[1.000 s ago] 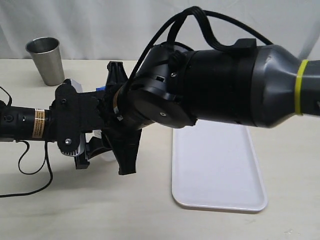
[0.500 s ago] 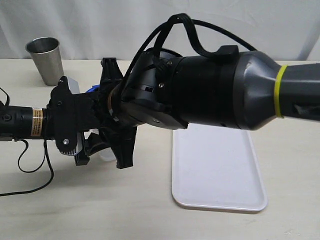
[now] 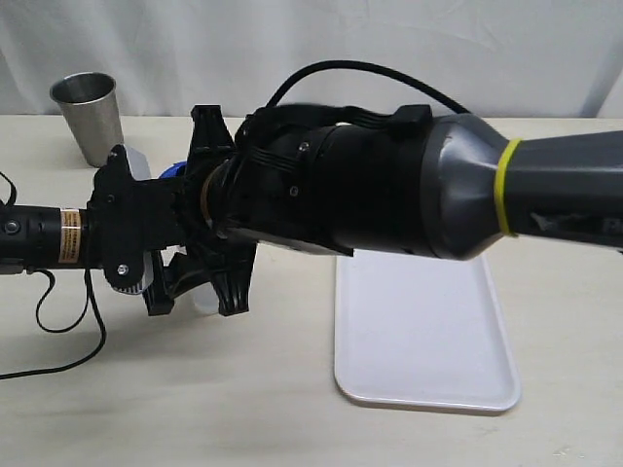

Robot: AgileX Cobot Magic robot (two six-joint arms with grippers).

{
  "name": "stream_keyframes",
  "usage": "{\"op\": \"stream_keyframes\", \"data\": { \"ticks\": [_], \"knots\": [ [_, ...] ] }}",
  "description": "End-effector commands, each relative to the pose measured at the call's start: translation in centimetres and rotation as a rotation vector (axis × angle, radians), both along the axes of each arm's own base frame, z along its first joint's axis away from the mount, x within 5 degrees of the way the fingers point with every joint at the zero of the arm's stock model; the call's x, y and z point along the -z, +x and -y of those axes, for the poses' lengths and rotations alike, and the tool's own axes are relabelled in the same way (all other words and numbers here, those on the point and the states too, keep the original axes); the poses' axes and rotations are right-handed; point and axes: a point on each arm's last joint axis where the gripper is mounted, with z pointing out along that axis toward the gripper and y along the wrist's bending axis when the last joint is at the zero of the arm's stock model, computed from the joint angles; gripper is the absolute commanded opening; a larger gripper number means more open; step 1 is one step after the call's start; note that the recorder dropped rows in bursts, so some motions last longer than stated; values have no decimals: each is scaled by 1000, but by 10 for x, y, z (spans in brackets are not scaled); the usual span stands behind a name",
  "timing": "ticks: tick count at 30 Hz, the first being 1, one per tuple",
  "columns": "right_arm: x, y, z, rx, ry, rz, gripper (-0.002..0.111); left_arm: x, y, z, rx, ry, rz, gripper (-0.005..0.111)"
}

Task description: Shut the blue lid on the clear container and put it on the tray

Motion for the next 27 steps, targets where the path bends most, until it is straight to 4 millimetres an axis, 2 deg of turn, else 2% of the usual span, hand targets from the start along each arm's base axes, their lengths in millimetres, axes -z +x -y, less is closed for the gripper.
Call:
{"op": "stream_keyframes", "data": {
  "ticks": [1, 4, 12, 19, 23, 27],
  "knots": [
    [50, -9, 16, 136, -118, -249, 32, -20, -15, 18, 255, -80, 223, 0],
    [30, -15, 16, 117, -53, -281, 34, -20, -12, 18, 251, -52, 295, 0],
    [-27, -31, 30, 104, 38, -283, 48, -16, -10, 16, 353, 98, 576, 0],
    [-72, -38, 42, 124, 194, -224, 48, -15, -10, 15, 362, 107, 584, 0],
    [-82, -32, 48, 166, 283, -205, 48, -15, -12, 16, 386, 99, 590, 0],
    [-74, -15, 56, 233, 296, -222, 48, -16, -14, 17, 404, 89, 615, 0]
  ]
}}
